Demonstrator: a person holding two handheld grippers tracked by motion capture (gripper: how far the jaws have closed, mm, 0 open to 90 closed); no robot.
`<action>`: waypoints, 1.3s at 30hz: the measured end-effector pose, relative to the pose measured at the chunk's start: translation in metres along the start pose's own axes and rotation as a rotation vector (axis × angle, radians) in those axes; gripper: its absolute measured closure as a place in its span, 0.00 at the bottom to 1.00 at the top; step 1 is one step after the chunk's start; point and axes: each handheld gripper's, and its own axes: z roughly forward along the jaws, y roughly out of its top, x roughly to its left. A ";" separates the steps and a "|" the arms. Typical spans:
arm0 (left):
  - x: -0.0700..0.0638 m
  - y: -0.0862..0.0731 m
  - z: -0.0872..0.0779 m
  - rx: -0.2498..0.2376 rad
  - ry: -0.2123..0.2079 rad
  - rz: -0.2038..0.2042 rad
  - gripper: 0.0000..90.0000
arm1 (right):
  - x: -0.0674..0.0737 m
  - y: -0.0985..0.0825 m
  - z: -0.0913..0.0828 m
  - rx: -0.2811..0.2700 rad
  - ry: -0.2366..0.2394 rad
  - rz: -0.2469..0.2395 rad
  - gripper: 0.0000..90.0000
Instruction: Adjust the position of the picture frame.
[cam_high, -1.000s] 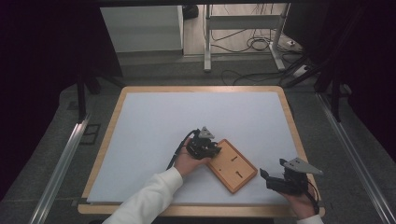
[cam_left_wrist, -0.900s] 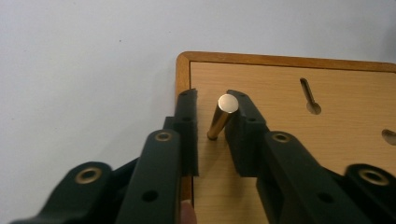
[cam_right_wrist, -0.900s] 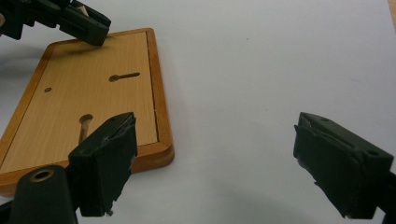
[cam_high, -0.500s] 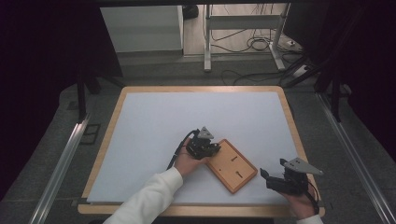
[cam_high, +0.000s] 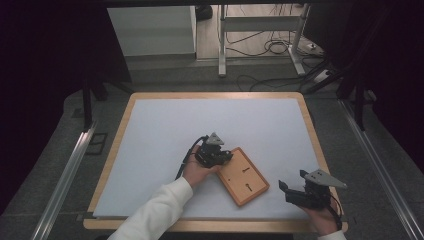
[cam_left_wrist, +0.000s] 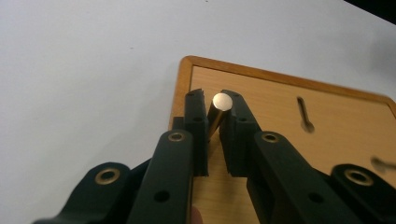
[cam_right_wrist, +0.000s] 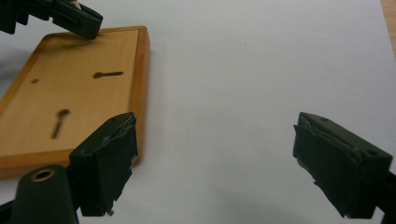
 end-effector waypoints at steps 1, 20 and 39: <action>0.003 -0.001 -0.006 -0.004 0.004 -0.002 0.91 | 0.000 0.000 0.000 -0.001 0.001 0.001 0.16; 0.052 -0.023 -0.043 -0.008 0.049 -0.051 0.93 | 0.003 -0.001 0.002 0.009 0.003 0.000 0.16; 0.062 -0.019 -0.031 0.046 0.106 -0.072 0.93 | 0.002 -0.002 0.003 0.012 0.006 -0.006 0.16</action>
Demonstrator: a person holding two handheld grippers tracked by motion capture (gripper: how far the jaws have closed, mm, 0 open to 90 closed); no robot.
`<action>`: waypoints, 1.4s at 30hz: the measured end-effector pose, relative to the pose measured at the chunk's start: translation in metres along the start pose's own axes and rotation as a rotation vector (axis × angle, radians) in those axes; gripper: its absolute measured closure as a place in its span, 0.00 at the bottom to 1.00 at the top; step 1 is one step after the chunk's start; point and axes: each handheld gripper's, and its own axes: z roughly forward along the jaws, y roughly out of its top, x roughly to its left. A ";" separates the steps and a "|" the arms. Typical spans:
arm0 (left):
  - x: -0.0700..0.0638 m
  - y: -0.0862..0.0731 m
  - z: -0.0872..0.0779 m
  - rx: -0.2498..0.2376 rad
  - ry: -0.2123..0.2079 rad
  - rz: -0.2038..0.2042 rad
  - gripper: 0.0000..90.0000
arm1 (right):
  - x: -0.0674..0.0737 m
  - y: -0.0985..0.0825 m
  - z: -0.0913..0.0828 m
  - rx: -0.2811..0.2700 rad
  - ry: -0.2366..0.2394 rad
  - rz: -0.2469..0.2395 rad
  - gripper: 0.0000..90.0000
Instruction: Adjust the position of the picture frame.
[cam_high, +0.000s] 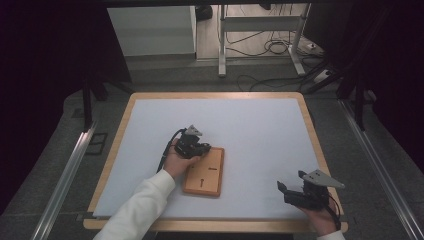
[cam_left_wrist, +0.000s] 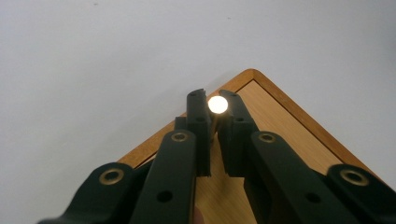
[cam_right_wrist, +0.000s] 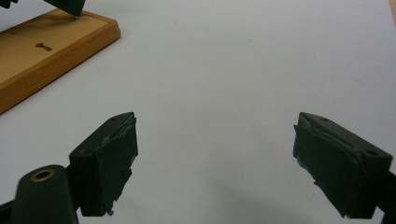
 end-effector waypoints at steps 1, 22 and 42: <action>0.002 -0.001 -0.002 -0.001 0.002 -0.001 0.93 | 0.000 0.000 0.000 0.001 -0.001 0.001 0.16; -0.001 -0.002 -0.020 -0.048 0.069 0.106 0.54 | 0.004 0.004 0.004 -0.017 0.034 0.006 0.16; 0.016 -0.015 -0.043 -0.042 -0.011 0.111 0.40 | 0.018 0.014 0.016 -0.012 0.071 -0.038 0.16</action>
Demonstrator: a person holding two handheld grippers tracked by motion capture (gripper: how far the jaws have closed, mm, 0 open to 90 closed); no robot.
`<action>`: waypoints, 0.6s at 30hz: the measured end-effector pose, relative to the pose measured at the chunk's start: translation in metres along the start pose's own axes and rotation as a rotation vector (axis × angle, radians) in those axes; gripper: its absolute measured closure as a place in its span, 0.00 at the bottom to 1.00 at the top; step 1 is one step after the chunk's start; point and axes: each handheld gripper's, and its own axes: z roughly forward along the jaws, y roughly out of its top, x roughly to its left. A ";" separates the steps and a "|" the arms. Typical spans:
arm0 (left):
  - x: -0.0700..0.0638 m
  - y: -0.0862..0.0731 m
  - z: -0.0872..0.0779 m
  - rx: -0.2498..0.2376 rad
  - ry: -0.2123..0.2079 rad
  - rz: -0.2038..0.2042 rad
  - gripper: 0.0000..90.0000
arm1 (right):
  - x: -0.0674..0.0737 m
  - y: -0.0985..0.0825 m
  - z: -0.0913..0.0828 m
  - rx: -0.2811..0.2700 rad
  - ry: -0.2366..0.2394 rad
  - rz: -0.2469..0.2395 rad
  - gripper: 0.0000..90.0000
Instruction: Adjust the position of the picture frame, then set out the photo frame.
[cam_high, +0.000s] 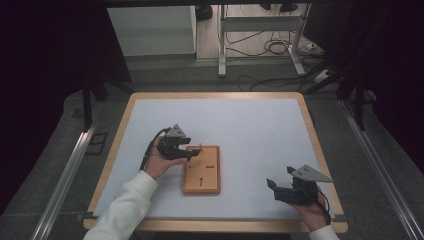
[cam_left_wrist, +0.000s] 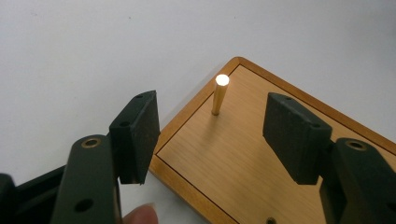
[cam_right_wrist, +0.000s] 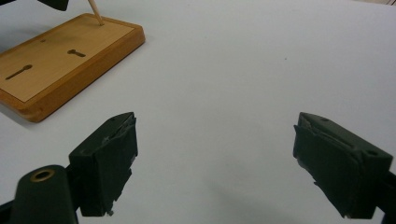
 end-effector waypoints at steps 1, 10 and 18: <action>0.000 0.000 0.000 0.002 0.002 0.004 0.40 | 0.000 0.000 0.000 0.001 0.001 -0.003 0.16; -0.002 0.002 0.003 0.001 -0.007 0.028 0.41 | 0.005 -0.001 -0.002 -0.002 -0.003 -0.021 0.16; -0.001 0.004 0.012 0.002 -0.065 0.073 0.42 | 0.012 0.001 -0.001 -0.001 0.009 -0.046 0.16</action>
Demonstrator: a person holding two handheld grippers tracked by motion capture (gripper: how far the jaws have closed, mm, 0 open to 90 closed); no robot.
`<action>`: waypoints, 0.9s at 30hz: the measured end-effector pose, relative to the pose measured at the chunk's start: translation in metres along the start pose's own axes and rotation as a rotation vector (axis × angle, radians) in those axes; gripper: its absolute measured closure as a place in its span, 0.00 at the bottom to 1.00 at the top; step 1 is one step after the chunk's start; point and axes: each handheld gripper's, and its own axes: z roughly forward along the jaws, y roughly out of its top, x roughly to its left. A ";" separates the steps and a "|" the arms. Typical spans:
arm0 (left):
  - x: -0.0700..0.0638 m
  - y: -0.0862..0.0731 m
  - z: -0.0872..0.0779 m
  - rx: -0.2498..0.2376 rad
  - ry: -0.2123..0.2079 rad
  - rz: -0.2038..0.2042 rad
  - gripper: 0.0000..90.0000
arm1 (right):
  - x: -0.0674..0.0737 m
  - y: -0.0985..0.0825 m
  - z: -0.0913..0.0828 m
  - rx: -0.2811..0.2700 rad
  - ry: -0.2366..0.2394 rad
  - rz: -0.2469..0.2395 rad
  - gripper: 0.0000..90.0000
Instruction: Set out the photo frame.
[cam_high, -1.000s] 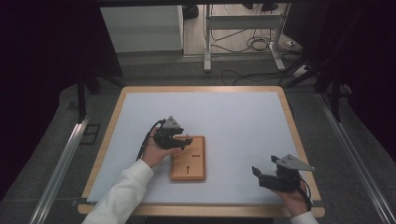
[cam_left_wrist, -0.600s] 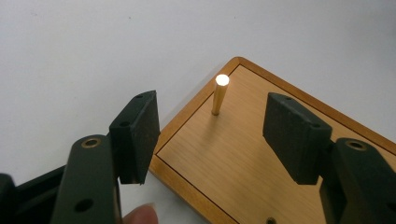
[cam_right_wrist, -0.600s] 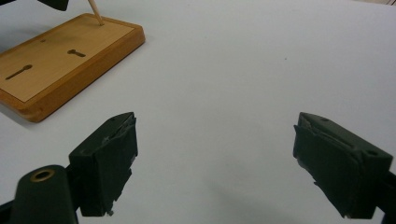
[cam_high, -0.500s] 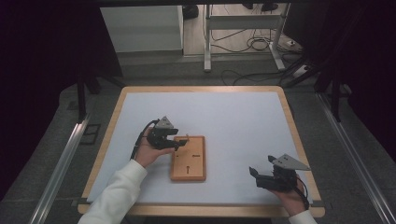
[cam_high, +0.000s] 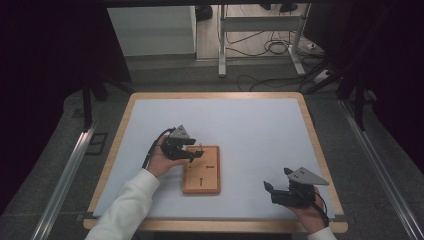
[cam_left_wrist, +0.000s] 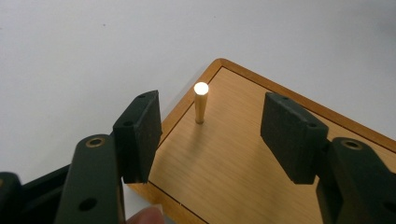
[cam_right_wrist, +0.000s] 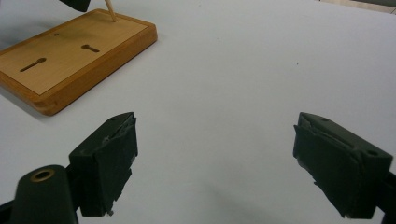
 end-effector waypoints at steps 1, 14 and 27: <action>0.001 0.000 0.002 -0.004 -0.005 0.001 0.44 | 0.001 -0.001 0.001 0.006 0.002 -0.001 0.16; 0.007 -0.005 0.016 0.014 -0.019 0.003 0.56 | 0.004 -0.001 0.003 0.014 0.009 -0.009 0.16; 0.009 -0.001 0.024 -0.007 -0.037 0.025 0.81 | 0.010 0.000 0.010 0.024 0.022 -0.024 0.16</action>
